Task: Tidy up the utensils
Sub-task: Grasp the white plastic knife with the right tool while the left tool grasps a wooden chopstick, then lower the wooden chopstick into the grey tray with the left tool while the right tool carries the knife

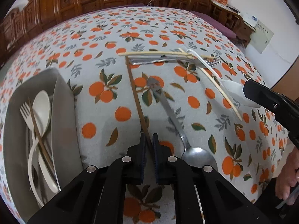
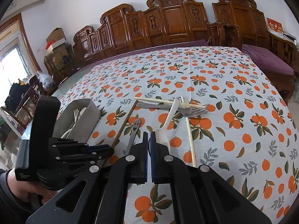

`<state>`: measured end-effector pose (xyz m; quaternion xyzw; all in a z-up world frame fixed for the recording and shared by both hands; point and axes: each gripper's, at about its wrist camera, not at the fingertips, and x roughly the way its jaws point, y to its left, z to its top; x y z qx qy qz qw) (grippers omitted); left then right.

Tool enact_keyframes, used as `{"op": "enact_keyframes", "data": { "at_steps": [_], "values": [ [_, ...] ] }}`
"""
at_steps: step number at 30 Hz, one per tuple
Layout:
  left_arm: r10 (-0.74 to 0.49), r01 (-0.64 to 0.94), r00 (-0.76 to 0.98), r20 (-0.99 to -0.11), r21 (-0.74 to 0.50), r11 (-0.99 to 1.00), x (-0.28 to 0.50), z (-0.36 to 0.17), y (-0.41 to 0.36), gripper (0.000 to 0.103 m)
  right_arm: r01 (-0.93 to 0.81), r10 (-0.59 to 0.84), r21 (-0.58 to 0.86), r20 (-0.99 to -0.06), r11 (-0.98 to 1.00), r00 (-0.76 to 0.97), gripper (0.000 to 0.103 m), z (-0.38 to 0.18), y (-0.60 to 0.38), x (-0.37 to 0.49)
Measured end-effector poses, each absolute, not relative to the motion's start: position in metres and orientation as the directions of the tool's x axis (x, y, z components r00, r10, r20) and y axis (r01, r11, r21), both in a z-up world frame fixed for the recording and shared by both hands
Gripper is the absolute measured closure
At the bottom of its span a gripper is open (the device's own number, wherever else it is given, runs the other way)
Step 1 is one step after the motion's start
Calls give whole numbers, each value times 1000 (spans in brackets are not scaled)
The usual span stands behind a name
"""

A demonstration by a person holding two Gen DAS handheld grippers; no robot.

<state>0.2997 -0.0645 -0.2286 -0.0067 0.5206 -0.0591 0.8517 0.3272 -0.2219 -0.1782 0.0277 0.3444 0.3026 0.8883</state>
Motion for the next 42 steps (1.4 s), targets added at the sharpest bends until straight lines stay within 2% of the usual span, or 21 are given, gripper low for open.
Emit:
{"op": "enact_keyframes", "data": {
  "at_steps": [12, 28, 42],
  "values": [
    [-69, 99, 499, -864, -22, 995, 257, -203, -49, 99, -576, 574, 217, -596, 788, 561, 100, -175, -200, 306],
    [-74, 79, 593, -802, -33, 996, 212, -148, -14, 99, -630, 628, 224, -558, 743, 542, 100, -159, -181, 285],
    [-29, 7, 608, -794, -31, 999, 214, -147, 29, 99, -673, 651, 203, -553, 711, 521, 100, -155, -164, 270]
  ]
}}
